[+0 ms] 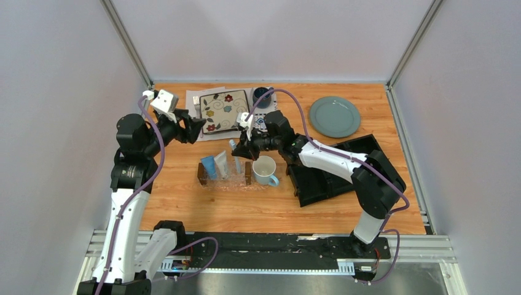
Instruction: Prepare toiletry sets of a toothbrush and toothpaste on the tray
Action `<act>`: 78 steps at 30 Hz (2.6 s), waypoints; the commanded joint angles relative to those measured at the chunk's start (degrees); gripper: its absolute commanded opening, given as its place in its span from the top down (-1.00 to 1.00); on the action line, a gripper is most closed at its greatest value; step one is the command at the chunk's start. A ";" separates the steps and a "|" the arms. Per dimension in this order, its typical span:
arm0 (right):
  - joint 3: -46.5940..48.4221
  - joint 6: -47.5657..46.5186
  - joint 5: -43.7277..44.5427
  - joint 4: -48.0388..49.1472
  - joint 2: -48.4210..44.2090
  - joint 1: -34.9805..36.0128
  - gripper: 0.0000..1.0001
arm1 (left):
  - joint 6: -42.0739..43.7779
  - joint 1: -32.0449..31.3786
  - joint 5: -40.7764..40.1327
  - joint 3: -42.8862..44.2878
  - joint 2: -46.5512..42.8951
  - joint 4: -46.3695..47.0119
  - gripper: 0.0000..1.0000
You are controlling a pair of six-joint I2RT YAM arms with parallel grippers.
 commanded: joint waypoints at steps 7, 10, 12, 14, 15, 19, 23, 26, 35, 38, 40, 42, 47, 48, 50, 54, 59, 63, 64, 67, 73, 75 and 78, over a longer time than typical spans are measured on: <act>-0.83 -1.21 0.98 4.95 0.96 0.80 1.00 | 0.97 0.44 -0.10 -0.47 -0.73 1.37 -0.44; -0.66 -1.12 1.07 4.95 1.39 0.89 1.00 | 0.97 0.44 -0.19 -0.47 -0.73 1.46 -0.44; -0.66 -1.12 1.07 4.95 1.57 0.89 1.00 | 0.97 0.44 -0.19 -0.47 -0.73 1.54 -0.44; -0.57 -1.04 1.16 4.95 2.01 0.80 1.00 | 0.88 0.53 -0.01 -0.56 -0.64 1.55 -0.44; -0.57 -0.95 0.99 5.04 2.01 0.89 1.00 | 0.88 0.53 -0.01 -0.56 -0.73 1.63 -0.44; -0.66 -0.60 0.99 5.39 2.36 0.98 1.00 | 0.88 0.53 -0.10 -0.56 -0.90 1.55 -0.44; -0.83 0.10 0.98 5.92 2.45 0.89 1.00 | 0.88 0.53 -0.01 -0.64 -0.90 1.54 -0.44; -0.92 0.37 0.81 6.18 2.63 0.89 1.00 | 0.88 0.53 0.08 -0.64 -0.90 1.55 -0.44; -1.36 1.25 0.81 6.97 3.06 0.89 1.00 | 0.80 0.70 0.08 -0.73 -0.99 1.55 -0.44; -1.54 1.43 0.81 7.33 3.15 0.89 1.00 | 0.80 0.70 0.17 -0.82 -1.08 1.46 -0.44; -1.62 1.51 0.81 7.50 3.33 0.89 1.00 | 0.80 0.79 0.16 -0.73 -1.08 1.54 -0.44; -1.63 1.51 0.90 7.68 3.42 0.98 1.00 | 0.80 0.79 0.25 -0.82 -1.08 1.54 -0.44; -1.54 1.69 0.81 7.94 3.86 0.98 1.00 | 0.80 0.88 0.25 -0.91 -0.99 1.63 -0.44; -1.45 1.69 0.90 7.85 3.94 0.89 0.99 | 0.88 0.88 0.34 -1.08 -0.99 1.63 -0.44; -1.45 1.69 0.72 7.94 4.03 0.89 1.00 | 0.80 0.88 0.34 -1.08 -0.90 1.72 -0.44; -1.45 1.69 0.72 8.03 4.21 0.89 1.00 | 0.71 0.97 0.52 -1.17 -0.90 1.81 -0.44; -1.36 1.60 0.55 8.12 4.47 0.89 1.00 | 0.62 0.97 0.69 -1.26 -0.64 1.98 -0.44; -1.45 1.60 0.46 8.29 4.56 0.89 1.00 | 0.62 1.05 0.78 -1.26 -0.73 2.07 -0.44; -1.36 1.60 0.54 8.12 4.65 0.89 1.00 | 0.62 1.05 0.87 -1.26 -0.73 2.07 -0.44; -1.36 1.51 0.54 8.03 4.56 0.89 1.00 | 0.71 1.05 0.87 -1.35 -0.64 2.16 -0.44; -1.36 1.51 0.98 7.86 4.73 0.89 0.91 | 0.71 1.14 1.04 -1.52 -0.64 2.16 -0.44; -1.36 1.51 0.90 7.68 4.73 0.89 0.87 | 0.71 1.14 1.04 -1.61 -0.73 2.16 -0.44; -1.36 1.34 0.99 7.59 4.74 0.89 0.82 | 0.71 1.23 1.04 -1.61 -0.82 2.07 -0.44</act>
